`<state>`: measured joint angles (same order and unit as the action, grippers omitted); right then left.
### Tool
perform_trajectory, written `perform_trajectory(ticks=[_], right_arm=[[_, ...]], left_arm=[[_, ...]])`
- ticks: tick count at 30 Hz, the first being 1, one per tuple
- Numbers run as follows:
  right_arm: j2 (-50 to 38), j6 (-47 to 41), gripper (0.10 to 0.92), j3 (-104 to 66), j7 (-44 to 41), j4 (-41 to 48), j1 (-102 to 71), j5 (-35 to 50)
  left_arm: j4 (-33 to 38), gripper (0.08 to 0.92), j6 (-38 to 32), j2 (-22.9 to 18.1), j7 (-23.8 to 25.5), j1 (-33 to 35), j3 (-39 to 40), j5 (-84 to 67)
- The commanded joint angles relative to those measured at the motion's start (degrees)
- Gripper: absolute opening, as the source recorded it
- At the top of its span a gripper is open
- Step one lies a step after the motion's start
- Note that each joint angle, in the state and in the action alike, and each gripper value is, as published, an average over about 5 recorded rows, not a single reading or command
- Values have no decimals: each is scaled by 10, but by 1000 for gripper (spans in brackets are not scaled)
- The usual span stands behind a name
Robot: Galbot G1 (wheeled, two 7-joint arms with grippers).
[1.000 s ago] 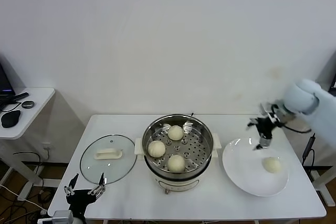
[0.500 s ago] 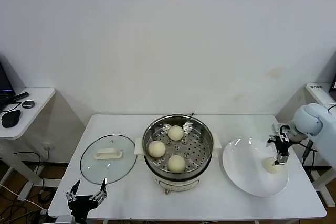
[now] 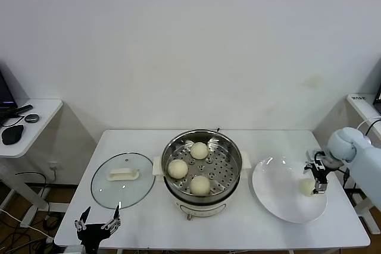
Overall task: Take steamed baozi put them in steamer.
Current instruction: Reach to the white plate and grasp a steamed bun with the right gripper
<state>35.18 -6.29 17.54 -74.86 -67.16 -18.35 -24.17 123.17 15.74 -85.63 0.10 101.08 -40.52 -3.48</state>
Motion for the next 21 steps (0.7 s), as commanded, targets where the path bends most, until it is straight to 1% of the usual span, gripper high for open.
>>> perform_trajectory(ticks=[1, 7, 21], right_arm=[[17, 16, 823, -17, 6, 29, -15, -43], [27, 19, 823, -16, 5, 43, -14, -49], [32, 17, 823, -14, -1, 44, -17, -61]], left_arm=[[-5, 823, 0, -1, 0, 0, 1, 4], [-9, 823, -1, 0, 0, 0, 1, 4], [-16, 823, -1, 1, 0, -3, 1, 3]])
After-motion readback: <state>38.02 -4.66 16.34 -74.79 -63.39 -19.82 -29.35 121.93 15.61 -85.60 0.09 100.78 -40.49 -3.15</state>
